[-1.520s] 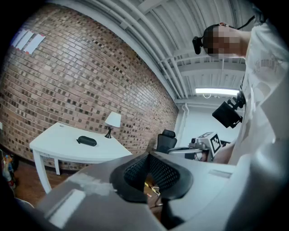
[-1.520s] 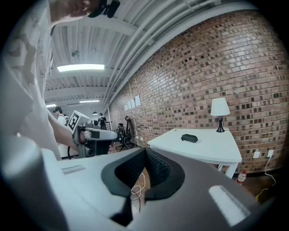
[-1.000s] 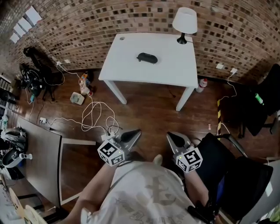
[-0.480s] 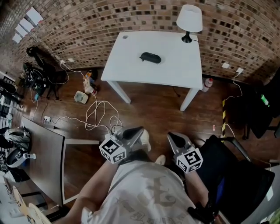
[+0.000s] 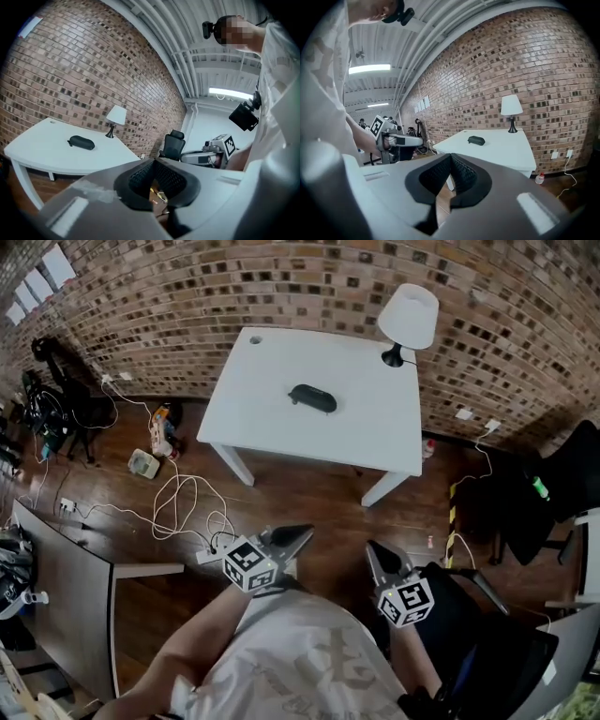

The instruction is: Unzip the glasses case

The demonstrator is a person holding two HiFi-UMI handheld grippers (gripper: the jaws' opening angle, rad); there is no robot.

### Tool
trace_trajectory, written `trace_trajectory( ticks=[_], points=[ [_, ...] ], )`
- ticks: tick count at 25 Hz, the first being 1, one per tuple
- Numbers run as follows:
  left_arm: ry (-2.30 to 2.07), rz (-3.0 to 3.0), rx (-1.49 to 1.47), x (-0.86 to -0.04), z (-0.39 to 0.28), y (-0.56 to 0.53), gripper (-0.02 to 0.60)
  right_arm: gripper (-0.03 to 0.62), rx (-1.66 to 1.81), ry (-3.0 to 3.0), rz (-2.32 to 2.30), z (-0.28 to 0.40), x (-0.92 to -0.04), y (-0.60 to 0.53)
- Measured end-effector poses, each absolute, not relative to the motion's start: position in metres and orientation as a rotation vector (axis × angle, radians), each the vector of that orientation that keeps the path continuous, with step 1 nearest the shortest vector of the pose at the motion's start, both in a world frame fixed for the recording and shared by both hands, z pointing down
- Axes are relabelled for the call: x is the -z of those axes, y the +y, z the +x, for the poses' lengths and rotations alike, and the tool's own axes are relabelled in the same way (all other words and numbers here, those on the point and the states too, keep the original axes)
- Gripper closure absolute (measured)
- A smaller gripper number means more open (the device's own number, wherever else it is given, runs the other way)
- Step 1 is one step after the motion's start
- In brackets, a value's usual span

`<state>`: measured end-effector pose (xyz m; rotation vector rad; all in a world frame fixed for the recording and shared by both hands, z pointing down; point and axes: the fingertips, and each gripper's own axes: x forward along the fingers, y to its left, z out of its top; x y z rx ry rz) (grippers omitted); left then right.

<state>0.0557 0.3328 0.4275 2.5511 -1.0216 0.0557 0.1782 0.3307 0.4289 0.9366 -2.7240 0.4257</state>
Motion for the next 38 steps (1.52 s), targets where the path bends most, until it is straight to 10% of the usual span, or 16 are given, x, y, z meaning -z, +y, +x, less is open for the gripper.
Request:
trace_trajectory(
  ticks=[38],
  points=[
    [-1.078,2.318,-0.214,-0.485,-0.084,0.09,0.574,0.586,-0.521,-2.59,0.704,0.02,-0.497,0.04]
  ],
)
